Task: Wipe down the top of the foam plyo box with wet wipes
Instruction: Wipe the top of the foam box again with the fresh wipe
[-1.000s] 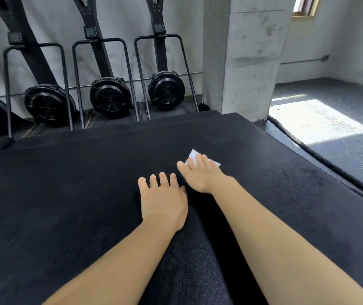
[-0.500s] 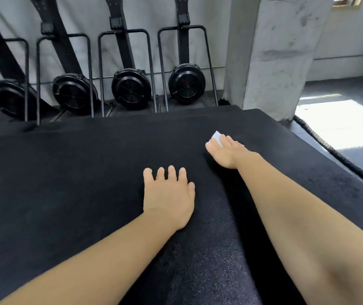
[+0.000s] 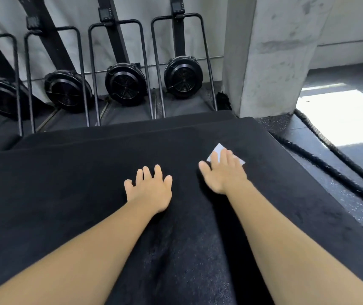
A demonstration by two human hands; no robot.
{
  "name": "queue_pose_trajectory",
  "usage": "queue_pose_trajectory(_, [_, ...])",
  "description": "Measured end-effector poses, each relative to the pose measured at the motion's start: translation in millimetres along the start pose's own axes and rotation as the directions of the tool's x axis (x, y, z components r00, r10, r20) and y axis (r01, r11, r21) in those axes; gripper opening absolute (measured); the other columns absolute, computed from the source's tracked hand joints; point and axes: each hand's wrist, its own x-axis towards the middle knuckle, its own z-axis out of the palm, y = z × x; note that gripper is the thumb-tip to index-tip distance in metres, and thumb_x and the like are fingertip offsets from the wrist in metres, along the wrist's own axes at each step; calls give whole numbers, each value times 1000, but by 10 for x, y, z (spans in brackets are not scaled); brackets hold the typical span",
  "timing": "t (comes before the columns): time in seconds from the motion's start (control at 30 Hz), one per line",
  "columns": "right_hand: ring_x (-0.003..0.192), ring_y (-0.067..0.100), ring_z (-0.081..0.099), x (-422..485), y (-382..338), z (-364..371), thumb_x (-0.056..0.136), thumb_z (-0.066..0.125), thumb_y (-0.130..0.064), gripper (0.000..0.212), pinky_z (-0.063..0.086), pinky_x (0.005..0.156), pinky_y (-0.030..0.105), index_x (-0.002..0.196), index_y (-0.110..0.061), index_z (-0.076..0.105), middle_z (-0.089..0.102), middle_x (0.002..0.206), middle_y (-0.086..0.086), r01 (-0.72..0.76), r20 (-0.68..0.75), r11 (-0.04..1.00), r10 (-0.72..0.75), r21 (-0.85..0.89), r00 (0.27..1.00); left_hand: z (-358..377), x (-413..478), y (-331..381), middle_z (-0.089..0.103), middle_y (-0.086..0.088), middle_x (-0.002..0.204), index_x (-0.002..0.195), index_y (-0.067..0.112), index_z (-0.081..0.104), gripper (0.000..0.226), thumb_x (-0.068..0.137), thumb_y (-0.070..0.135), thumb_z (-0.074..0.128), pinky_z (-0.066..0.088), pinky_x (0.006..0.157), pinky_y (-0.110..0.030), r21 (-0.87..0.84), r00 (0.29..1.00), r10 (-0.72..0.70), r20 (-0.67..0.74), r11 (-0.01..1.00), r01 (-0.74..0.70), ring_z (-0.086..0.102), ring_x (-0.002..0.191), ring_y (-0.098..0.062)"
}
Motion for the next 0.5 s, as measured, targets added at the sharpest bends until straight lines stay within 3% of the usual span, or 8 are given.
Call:
queue_pose_trajectory(0.1, [152,24,-14,-174,-296,143,102,9,-55,70,-5,123,40,158,-14,-1,-10,165,10,185,114,982,-188,36,976,72,8,56,-18,-9,161,152,24,-17,61,100,48,4,1,117,-51,5,993,-81,91,997,81,-17,148,-23])
queue_pose_trajectory(0.23, [151,16,-20,-181,-225,115,103,7,-54,65,-12,122,34,158,-22,-7,-18,165,2,296,210,953,-303,63,930,77,7,116,-26,-11,158,148,23,-26,76,89,68,-5,-11,115,-53,73,981,-104,164,993,93,-24,146,-25])
queue_pose_trajectory(0.33, [151,14,-18,-66,-7,25,105,9,-50,60,-10,122,33,159,-27,-5,-17,165,-1,299,222,953,-300,41,928,50,11,144,-28,-11,157,144,23,-30,95,73,82,-12,-15,113,-53,123,972,-132,193,986,110,-26,145,-26])
queue_pose_trajectory(0.5, [151,16,-20,278,397,-136,105,9,-49,60,-10,123,36,158,-27,-8,-20,164,1,212,258,977,-210,20,943,13,-7,183,-27,-11,157,136,23,-36,91,71,83,-12,-15,113,-54,165,965,-158,208,978,125,-25,145,-26])
